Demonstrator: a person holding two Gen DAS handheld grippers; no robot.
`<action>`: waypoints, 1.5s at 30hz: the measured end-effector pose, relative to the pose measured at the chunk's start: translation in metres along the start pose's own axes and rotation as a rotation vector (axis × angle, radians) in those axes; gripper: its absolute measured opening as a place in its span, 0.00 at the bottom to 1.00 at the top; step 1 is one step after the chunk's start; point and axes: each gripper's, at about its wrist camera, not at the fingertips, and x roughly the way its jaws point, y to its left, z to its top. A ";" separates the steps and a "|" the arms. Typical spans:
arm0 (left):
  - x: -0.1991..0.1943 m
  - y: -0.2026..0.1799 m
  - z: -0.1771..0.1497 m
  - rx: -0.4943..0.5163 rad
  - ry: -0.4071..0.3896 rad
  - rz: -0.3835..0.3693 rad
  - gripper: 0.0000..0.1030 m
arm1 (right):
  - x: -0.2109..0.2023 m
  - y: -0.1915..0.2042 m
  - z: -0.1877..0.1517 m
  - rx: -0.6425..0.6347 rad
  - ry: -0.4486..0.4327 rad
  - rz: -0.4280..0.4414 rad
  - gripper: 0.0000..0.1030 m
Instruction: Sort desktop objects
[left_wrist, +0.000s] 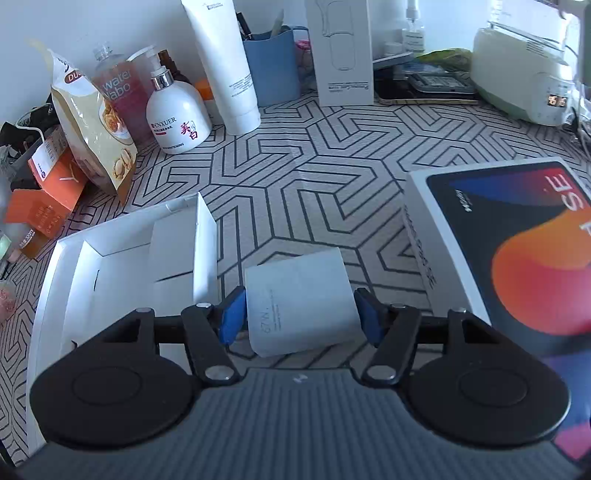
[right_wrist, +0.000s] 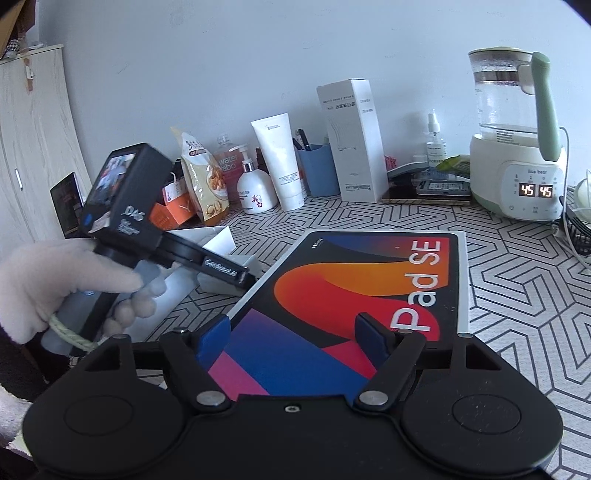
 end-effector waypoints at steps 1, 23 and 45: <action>-0.006 0.002 -0.001 -0.010 -0.009 -0.020 0.60 | -0.001 0.000 0.000 -0.001 0.002 -0.005 0.77; -0.090 0.146 -0.044 -0.219 -0.184 0.069 0.50 | 0.025 0.069 0.006 -0.023 0.016 0.089 0.77; -0.107 0.155 -0.117 -0.056 -0.178 -0.081 0.72 | 0.082 0.161 0.016 -0.157 0.141 0.196 0.77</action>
